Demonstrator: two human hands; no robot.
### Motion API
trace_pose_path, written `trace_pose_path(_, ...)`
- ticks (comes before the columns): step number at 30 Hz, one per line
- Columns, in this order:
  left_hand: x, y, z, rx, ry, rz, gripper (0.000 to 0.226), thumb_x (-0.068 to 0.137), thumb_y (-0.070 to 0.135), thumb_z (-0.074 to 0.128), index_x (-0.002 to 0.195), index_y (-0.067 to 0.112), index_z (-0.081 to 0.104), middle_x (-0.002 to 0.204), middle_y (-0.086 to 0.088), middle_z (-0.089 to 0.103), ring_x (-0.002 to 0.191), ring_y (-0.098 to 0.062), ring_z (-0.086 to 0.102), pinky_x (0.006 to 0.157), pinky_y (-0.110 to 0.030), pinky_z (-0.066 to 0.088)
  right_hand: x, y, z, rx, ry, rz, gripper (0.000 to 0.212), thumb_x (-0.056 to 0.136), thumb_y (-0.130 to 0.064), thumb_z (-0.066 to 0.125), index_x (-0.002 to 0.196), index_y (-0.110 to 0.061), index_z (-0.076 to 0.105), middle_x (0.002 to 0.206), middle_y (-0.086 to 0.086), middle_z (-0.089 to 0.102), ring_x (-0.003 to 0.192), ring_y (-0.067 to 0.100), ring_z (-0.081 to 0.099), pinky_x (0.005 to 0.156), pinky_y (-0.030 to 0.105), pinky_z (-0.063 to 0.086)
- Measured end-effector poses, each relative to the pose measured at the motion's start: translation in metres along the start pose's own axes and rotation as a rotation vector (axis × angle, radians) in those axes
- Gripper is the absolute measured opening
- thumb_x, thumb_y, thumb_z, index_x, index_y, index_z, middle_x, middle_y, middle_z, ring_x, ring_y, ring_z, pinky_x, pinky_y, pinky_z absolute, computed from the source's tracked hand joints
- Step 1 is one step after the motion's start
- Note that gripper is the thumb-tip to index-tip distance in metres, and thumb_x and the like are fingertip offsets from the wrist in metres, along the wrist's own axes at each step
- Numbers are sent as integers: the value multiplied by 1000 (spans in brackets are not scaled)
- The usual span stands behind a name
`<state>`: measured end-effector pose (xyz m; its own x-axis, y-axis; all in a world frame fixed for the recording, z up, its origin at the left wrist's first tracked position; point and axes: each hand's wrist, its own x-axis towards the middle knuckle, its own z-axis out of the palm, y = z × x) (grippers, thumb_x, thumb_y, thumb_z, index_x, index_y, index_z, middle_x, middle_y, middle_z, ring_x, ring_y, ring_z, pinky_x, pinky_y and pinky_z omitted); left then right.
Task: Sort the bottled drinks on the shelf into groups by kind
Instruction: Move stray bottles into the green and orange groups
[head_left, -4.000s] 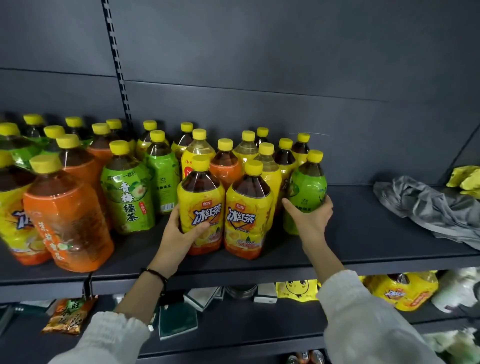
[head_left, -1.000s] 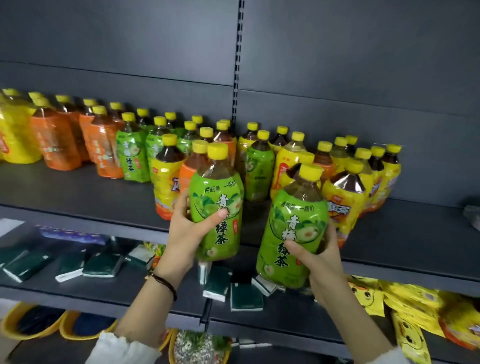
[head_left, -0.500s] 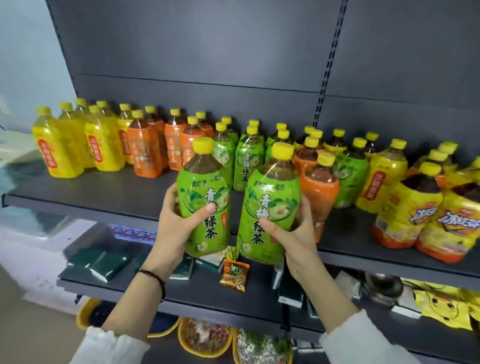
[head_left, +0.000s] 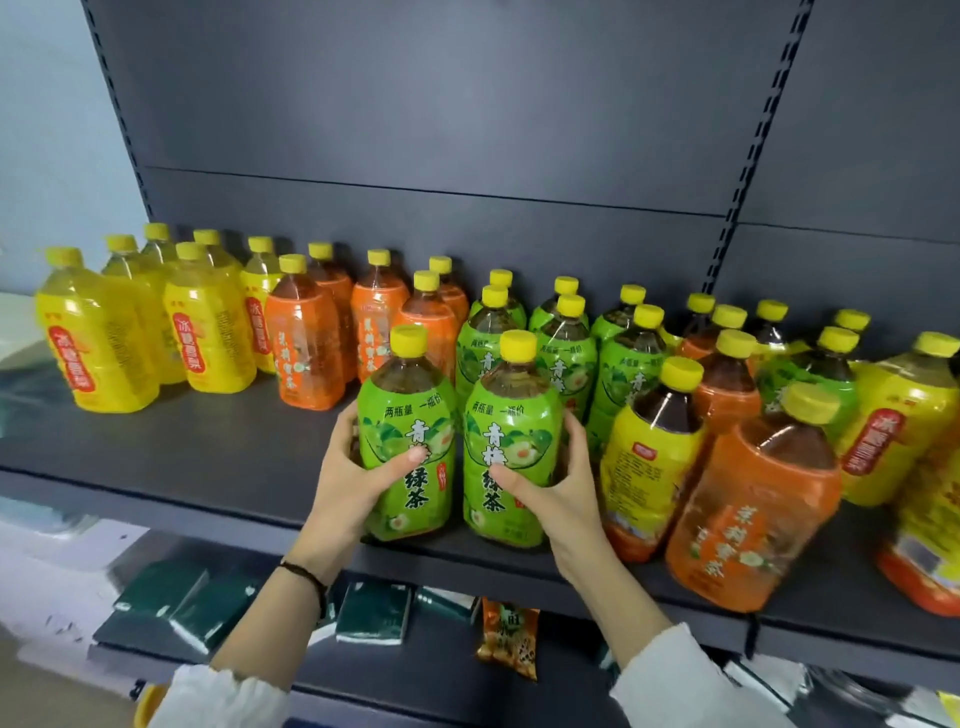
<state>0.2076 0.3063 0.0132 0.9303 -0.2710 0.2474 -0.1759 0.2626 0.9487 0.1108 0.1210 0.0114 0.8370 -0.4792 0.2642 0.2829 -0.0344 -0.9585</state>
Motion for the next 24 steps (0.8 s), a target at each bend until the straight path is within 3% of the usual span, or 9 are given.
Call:
trace_pose_path(6,31,-20,9,-17,-102,-21,90,37,52,92,118,44,53,118,3,67,107,-17,65,82,-39,56,19,13,-7,-76,104,23,92,53,-27,89,121,-58,35,128,-16,53,113,-1,55,82,17,53)
trace_pose_path(10,49,-30,24,-52,-179,-50,92,38,48,93,120,40,53,118,0,67,106,-18,66,78,-34,57,22,21,-13,-127,176,43,108,50,-39,93,137,-50,31,137,-9,50,125,12,51,98,40,51)
trace_pose_path(14,61,-39,36,-55,-219,-47,103,38,52,92,129,33,48,123,-1,64,110,-18,64,81,-34,56,26,23,-16,-247,260,17,108,48,-57,87,140,-51,30,144,-12,31,136,15,37,104,47,45)
trace_pose_path(17,66,-42,39,-34,-254,-14,93,45,47,91,125,51,43,130,2,55,115,-13,59,86,-32,55,28,24,-19,-331,299,16,115,46,-69,82,143,-53,23,140,-19,25,140,15,29,108,49,41)
trace_pose_path(20,68,-42,44,-12,-259,-1,76,50,38,86,109,57,41,126,3,53,112,-12,59,83,-29,55,28,25,-19,-285,287,-26,102,64,-51,82,144,-53,18,146,-19,28,138,9,33,108,43,41)
trace_pose_path(24,69,-46,56,59,-227,15,82,48,57,86,113,53,37,129,3,47,121,-13,52,100,-43,48,33,28,-15,-168,346,-29,76,81,-24,72,133,-49,22,140,-10,39,128,6,44,97,27,45)
